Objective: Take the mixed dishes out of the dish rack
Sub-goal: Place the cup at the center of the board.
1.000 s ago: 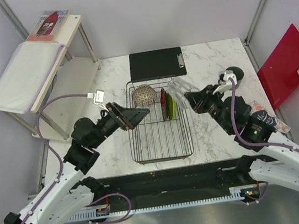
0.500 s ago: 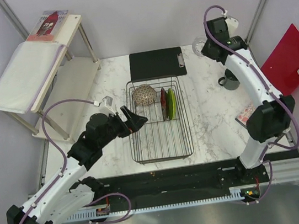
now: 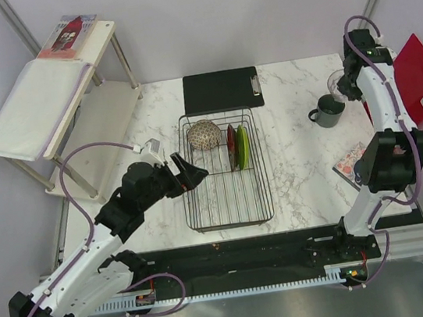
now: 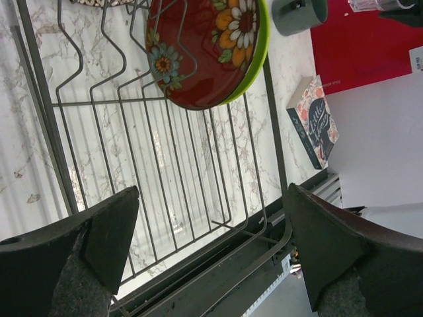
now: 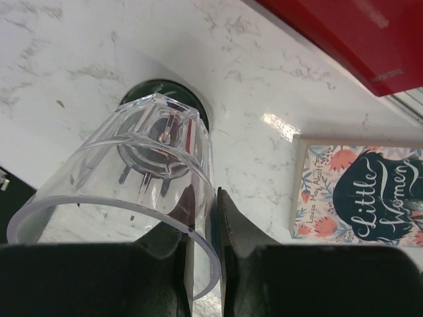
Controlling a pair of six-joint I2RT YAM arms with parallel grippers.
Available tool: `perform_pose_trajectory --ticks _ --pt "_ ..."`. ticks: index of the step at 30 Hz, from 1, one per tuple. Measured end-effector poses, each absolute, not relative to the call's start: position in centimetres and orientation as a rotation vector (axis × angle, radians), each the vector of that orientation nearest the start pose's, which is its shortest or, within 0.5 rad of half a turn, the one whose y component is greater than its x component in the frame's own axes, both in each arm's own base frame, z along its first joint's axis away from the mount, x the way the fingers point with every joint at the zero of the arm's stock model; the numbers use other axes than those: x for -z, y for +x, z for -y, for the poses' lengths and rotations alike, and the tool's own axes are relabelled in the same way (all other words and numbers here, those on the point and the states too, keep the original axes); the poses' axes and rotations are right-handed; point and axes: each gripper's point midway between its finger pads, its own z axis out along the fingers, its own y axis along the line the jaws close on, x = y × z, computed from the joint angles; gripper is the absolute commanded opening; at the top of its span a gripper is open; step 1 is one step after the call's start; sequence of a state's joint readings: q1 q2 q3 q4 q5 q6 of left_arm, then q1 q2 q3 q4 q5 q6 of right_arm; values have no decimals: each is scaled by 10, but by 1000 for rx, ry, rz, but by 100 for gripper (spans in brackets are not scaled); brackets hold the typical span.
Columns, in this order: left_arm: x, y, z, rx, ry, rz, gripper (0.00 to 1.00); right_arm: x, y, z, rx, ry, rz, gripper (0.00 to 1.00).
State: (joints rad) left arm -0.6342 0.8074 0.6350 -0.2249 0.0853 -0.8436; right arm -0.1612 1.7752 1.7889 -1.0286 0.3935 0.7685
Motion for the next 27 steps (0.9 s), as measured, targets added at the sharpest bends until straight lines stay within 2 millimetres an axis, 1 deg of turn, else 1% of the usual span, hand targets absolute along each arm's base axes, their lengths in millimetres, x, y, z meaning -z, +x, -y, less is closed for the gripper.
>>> perform_pose_trajectory --ticks 2,4,5,6,8,14,20,27 --pt "-195 219 219 1009 -161 -2137 98 -193 405 102 275 1243 -2204 0" --pt "-191 218 220 1009 -157 -2154 98 -168 396 95 284 1249 -2266 0" --pt "-189 217 221 1012 -155 -2161 98 -166 394 95 286 1251 -2272 0" --pt "-188 216 221 1012 -153 -2165 98 -156 390 95 290 1263 -2289 0" --pt "-187 215 221 1012 -153 -2168 98 -146 385 95 294 1278 -2306 0" --pt "-182 213 219 1008 -153 -2178 98 -150 399 98 243 1276 -2255 0" --pt "-184 213 219 1009 -154 -2172 98 -151 411 94 180 1277 -2218 0" --pt "-181 214 219 1003 -156 -2184 98 -152 422 90 114 1284 -2192 0"
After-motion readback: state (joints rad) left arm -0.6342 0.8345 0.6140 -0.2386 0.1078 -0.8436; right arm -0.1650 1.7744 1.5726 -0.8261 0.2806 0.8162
